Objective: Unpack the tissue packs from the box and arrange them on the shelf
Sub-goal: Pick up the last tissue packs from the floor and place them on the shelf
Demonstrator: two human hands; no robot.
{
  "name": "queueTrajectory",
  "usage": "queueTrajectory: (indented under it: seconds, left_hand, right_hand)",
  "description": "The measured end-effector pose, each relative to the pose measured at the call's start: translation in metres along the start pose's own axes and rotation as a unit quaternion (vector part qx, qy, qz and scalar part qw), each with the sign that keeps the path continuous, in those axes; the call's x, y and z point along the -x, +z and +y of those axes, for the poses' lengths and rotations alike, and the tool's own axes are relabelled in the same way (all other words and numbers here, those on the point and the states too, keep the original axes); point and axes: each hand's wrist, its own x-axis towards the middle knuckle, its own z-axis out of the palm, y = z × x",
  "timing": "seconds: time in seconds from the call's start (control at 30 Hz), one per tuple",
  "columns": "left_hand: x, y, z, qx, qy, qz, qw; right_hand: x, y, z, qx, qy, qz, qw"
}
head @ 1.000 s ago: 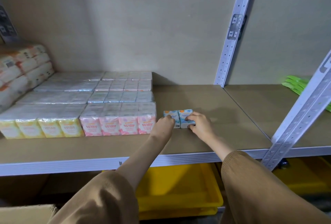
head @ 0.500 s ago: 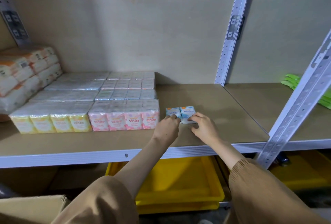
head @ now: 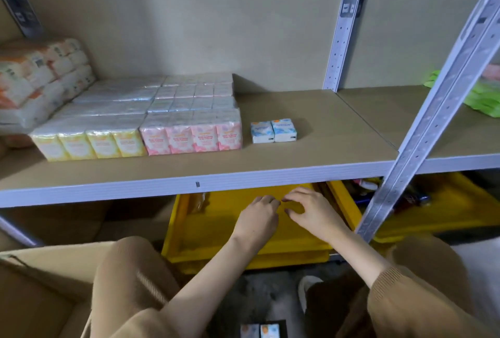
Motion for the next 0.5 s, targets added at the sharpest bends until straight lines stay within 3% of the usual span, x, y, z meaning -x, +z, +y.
queueTrajectory:
  seconds: [0.17, 0.33, 0.5]
  left_hand:
    - [0.01, 0.058, -0.015, 0.01, -0.095, -0.131, 0.987]
    - [0.017, 0.113, -0.039, 0.028, -0.182, -0.242, 0.953]
    - [0.031, 0.17, -0.062, 0.114, -0.277, -0.301, 0.905]
  right_hand:
    - [0.009, 0.053, 0.025, -0.013, 0.089, -0.12, 0.989]
    - [0.014, 0.113, 0.05, -0.038, 0.177, -0.217, 0.959]
    - [0.025, 0.18, 0.077, -0.085, 0.282, -0.25, 0.922]
